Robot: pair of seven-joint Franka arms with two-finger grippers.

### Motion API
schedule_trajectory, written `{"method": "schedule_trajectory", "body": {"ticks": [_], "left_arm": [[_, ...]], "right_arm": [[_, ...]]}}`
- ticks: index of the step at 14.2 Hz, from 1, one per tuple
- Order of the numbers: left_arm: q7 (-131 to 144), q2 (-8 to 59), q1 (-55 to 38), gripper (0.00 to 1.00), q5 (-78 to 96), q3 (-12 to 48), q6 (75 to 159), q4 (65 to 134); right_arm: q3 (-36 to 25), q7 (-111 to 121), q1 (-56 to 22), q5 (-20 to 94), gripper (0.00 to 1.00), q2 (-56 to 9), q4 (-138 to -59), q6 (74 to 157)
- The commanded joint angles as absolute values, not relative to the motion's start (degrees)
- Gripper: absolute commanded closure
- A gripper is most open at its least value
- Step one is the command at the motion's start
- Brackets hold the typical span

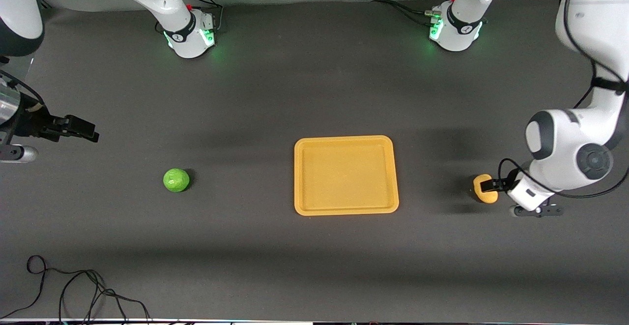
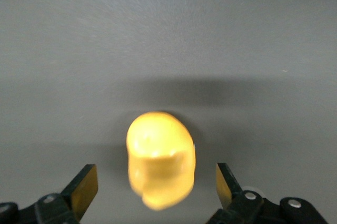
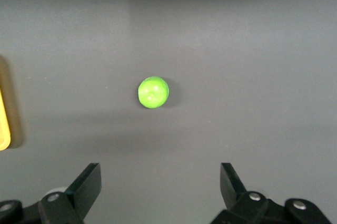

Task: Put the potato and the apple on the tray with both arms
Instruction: 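Reach the left gripper to the potato while the right gripper reaches the apple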

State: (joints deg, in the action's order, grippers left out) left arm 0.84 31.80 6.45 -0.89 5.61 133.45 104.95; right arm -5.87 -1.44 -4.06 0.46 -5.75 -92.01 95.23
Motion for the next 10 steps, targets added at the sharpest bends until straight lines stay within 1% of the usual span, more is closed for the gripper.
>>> {"method": "schedule_trajectory", "body": {"ticks": [1,2,3,4,5,6,8,10], "left_arm": [[1.1,33.9,5.8,0.09,-1.1,5.2,137.7,106.6],[1.1,33.9,5.9,0.20,-1.1,5.2,138.2,107.3],[1.1,33.7,6.0,0.42,-1.1,5.2,137.8,107.3],[1.5,33.2,5.9,0.60,-1.1,5.3,137.4,107.3],[2.8,32.5,5.6,0.72,-1.1,5.4,137.1,107.1],[4.1,31.6,4.4,0.76,-1.1,5.4,136.8,107.0],[7.7,28.3,1.8,0.77,-1.1,5.4,131.1,106.5],[14.2,24.2,-3.0,0.77,-1.1,5.5,124.9,106.1]], "right_arm": [[-5.9,-0.9,-4.1,0.4,0.00,-5.2,-97.9,101.6],[-5.9,-0.9,-4.1,0.4,0.00,-5.2,-100.9,105.1],[-5.9,-0.9,-4.2,0.4,0.00,-5.1,-104.1,108.8],[-5.9,-0.7,-4.1,0.4,0.00,-5.1,-107.2,112.5],[-5.9,-0.5,-4.1,0.4,0.00,-5.2,-109.7,115.2],[-5.8,-0.6,-4.4,0.4,0.00,-5.4,-111.9,117.2],[-5.8,-2.0,-5.7,0.3,0.00,-6.8,-117.0,124.0],[-5.8,-1.7,-5.9,0.4,0.00,-10.1,-118.4,127.4]]}}
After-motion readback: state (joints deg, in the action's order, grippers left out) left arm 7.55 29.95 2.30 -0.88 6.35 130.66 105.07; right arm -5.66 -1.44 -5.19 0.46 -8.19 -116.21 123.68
